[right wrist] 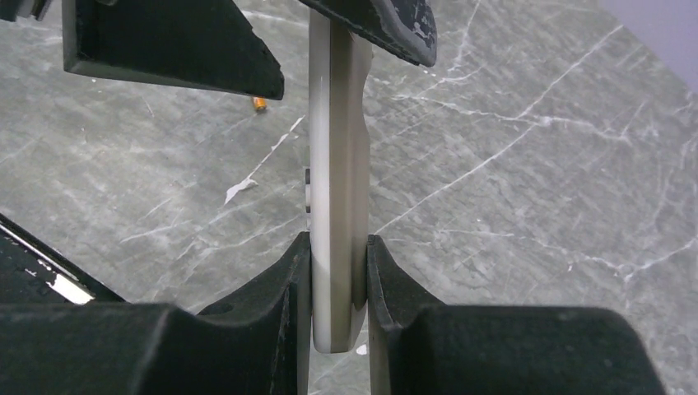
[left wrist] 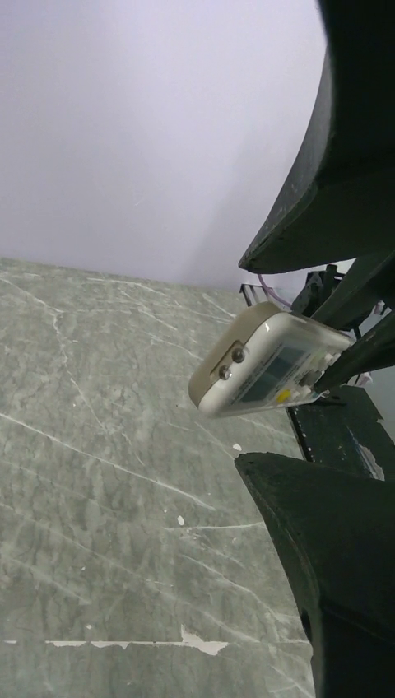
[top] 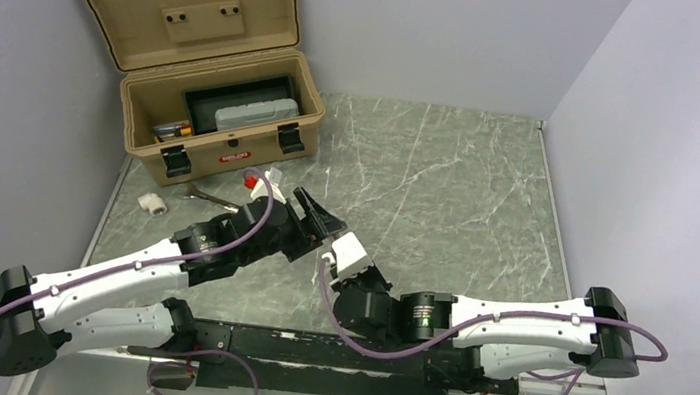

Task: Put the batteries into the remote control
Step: Adjust the remote control.

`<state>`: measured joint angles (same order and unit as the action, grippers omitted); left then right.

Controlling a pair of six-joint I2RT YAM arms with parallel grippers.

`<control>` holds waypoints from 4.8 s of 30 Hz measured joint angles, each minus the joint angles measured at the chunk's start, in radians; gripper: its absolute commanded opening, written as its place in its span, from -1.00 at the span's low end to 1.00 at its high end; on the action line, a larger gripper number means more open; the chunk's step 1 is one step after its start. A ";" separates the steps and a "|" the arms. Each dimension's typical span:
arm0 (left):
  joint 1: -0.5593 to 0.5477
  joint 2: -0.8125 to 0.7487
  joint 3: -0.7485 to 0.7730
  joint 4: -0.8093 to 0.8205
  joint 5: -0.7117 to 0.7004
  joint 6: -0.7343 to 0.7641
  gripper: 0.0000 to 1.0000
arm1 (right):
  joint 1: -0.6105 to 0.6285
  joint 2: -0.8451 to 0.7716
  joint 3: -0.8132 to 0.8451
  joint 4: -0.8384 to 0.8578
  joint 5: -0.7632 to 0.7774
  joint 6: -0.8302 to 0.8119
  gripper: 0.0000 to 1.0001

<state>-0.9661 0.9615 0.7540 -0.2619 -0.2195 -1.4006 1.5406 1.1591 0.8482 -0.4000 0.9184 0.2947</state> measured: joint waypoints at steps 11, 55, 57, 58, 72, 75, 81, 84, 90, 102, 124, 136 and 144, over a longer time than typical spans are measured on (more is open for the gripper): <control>-0.032 0.001 0.000 0.002 -0.023 -0.017 0.32 | 0.060 0.073 0.041 -0.032 0.134 -0.035 -1.00; -0.052 -0.048 -0.056 0.009 -0.082 -0.053 -1.00 | 0.104 -0.096 -0.014 0.207 -0.011 -0.145 0.26; -0.052 -0.065 -0.068 0.010 -0.089 -0.037 -1.00 | 0.104 -0.147 -0.043 0.232 -0.018 -0.133 0.31; -0.052 -0.080 -0.080 0.012 -0.092 -0.024 -1.00 | 0.099 -0.177 -0.056 0.242 -0.023 -0.129 0.34; -0.052 -0.576 -0.360 0.060 -0.145 0.239 -1.00 | -0.580 -0.346 -0.096 0.253 -0.721 0.097 0.68; -0.052 -0.644 -0.365 0.095 -0.142 0.311 -1.00 | -0.646 -0.299 -0.127 0.323 -0.934 0.147 0.70; -0.052 -0.692 -0.369 0.149 -0.108 0.429 -1.00 | -0.756 -0.251 -0.261 0.483 -1.299 0.273 0.74; -0.052 -0.678 -0.369 0.156 -0.082 0.473 -1.00 | -0.780 -0.249 -0.298 0.562 -1.411 0.320 0.74; -0.052 -0.602 -0.367 0.214 -0.026 0.521 -1.00 | -0.782 -0.250 -0.305 0.686 -1.554 0.367 0.72; -0.052 -0.451 -0.275 0.370 0.108 0.566 -1.00 | -0.783 -0.216 -0.313 0.724 -1.609 0.365 0.65; -0.052 -0.394 -0.259 0.490 0.128 0.577 -0.79 | -0.783 -0.192 -0.364 0.937 -1.736 0.486 -0.97; -0.052 -0.342 -0.254 0.566 0.085 0.585 0.23 | -0.785 -0.191 -0.364 0.933 -1.728 0.536 -1.00; -0.052 -0.304 -0.254 0.598 0.084 0.582 -0.14 | -0.785 -0.200 -0.364 0.894 -1.730 0.535 -1.00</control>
<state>-1.0180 0.6575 0.4995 0.3363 -0.1352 -0.8185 0.7559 0.9592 0.4847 0.4938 -0.8120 0.8299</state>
